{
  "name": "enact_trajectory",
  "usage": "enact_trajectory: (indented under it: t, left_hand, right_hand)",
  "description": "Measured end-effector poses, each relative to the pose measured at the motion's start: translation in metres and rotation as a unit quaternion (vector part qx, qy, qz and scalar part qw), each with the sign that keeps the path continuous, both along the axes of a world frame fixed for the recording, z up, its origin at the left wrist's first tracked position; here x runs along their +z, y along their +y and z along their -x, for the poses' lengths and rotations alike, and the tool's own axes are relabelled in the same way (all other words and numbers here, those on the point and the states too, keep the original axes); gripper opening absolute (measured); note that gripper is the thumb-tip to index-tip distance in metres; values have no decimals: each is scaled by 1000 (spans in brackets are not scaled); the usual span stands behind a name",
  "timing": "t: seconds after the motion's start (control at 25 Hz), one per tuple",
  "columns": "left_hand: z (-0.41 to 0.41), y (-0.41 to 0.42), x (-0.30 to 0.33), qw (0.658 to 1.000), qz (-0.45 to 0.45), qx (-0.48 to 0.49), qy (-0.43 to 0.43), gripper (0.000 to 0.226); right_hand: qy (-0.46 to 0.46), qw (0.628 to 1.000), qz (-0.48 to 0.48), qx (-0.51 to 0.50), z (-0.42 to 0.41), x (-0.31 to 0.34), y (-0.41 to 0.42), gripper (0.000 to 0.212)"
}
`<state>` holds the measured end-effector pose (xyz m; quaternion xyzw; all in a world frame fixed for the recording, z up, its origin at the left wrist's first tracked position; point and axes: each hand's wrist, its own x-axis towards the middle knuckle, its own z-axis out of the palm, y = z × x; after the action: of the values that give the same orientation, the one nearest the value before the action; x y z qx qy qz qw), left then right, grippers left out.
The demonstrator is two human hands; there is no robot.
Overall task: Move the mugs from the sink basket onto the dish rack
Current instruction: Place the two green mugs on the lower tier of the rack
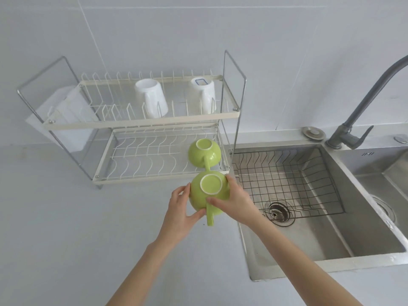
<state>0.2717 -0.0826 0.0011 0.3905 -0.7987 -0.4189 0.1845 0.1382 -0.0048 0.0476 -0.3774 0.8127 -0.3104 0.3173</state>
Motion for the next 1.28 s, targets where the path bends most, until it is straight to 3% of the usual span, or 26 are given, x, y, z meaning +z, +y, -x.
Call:
enact_trajectory:
  t: [0.24, 0.8, 1.28]
  left_hand:
    - [-29, -43, -1, 1000, -20, 17, 10, 78]
    - [-28, -174, 7, 997, 4, 46, -65, 77]
    - [-19, -192, -9, 993, 0, 53, -109, 74]
  right_hand:
    - [-6, 1000, -8, 23, -29, 1, -48, 85]
    - [35, 994, -52, 92, -23, 13, -183, 83]
    - [44, 990, -61, 118, -11, -13, -200, 80]
